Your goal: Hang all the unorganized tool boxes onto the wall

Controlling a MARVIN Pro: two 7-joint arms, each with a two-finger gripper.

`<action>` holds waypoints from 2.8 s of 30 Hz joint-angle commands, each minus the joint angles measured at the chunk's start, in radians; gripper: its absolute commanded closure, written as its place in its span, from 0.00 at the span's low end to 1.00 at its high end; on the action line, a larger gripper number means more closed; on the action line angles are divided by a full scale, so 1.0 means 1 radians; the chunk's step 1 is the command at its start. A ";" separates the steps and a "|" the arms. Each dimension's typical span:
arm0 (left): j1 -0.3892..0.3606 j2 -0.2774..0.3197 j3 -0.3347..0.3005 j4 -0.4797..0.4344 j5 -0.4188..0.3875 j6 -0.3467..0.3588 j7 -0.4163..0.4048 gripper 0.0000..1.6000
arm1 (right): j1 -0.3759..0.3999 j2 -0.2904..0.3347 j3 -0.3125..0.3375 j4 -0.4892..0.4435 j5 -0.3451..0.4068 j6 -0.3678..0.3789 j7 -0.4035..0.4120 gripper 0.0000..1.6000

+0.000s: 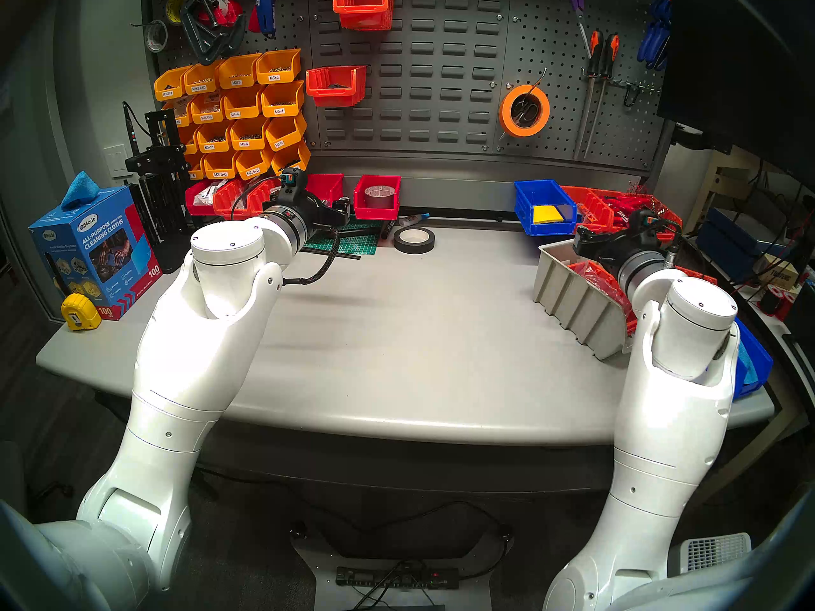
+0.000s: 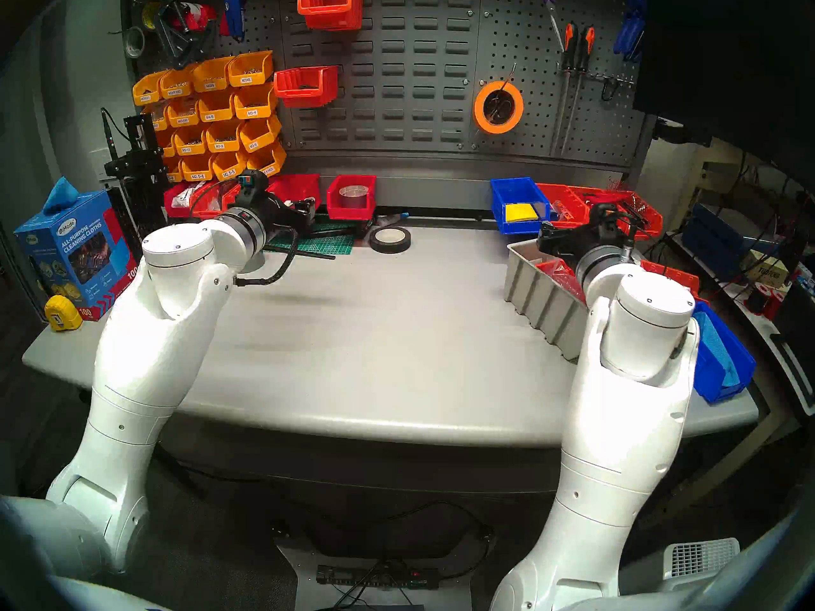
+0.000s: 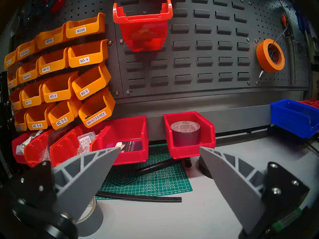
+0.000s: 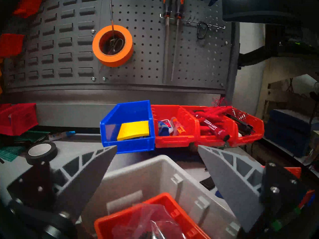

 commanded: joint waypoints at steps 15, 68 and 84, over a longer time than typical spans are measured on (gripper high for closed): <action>-0.014 0.001 -0.001 -0.011 -0.004 -0.005 0.002 0.00 | -0.228 0.008 0.072 -0.274 0.113 0.007 0.212 0.00; -0.019 0.009 0.005 -0.013 -0.017 -0.007 0.012 0.00 | -0.488 0.020 0.381 -0.274 0.406 -0.281 0.643 0.00; -0.021 0.012 0.008 -0.013 -0.018 -0.010 0.014 0.00 | -0.510 0.045 0.491 -0.274 0.460 -0.292 0.731 0.00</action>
